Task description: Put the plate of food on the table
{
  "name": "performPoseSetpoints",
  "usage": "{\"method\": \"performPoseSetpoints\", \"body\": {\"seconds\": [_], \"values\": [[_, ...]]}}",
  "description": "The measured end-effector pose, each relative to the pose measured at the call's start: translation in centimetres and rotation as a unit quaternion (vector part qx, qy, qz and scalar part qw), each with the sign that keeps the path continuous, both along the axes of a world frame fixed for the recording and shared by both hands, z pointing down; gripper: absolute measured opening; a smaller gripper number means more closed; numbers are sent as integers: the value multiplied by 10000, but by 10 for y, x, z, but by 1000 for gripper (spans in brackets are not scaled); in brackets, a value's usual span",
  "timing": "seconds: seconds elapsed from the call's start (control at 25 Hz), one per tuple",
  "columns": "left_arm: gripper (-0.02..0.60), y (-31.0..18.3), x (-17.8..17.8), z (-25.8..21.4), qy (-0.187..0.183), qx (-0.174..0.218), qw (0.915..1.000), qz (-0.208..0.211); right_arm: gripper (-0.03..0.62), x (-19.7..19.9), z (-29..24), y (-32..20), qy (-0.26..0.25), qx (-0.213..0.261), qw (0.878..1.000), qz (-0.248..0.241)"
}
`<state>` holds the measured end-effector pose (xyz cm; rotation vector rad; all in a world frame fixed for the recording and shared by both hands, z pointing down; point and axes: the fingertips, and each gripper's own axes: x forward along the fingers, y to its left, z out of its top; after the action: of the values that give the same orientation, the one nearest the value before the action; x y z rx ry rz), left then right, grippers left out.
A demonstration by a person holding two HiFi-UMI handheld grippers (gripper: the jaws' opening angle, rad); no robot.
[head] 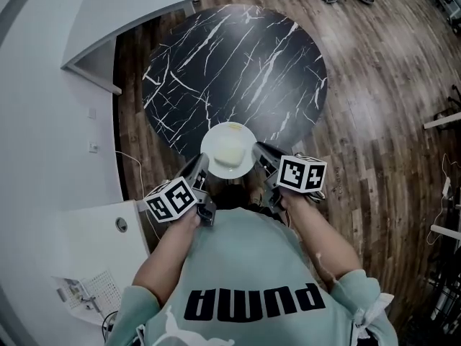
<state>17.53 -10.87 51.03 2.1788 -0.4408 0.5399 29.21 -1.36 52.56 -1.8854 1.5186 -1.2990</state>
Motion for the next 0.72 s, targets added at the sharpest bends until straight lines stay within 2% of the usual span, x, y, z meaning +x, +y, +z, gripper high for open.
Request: {"method": "performPoseSetpoints", "body": {"seconds": [0.28, 0.72], "values": [[37, 6, 31, 19, -144, -145, 9988, 438, 37, 24, 12, 14, -17, -191, 9992, 360], [37, -2, 90, 46, -319, -430, 9920, 1142, 37, 71, 32, 17, -133, -651, 9934, 930]]}}
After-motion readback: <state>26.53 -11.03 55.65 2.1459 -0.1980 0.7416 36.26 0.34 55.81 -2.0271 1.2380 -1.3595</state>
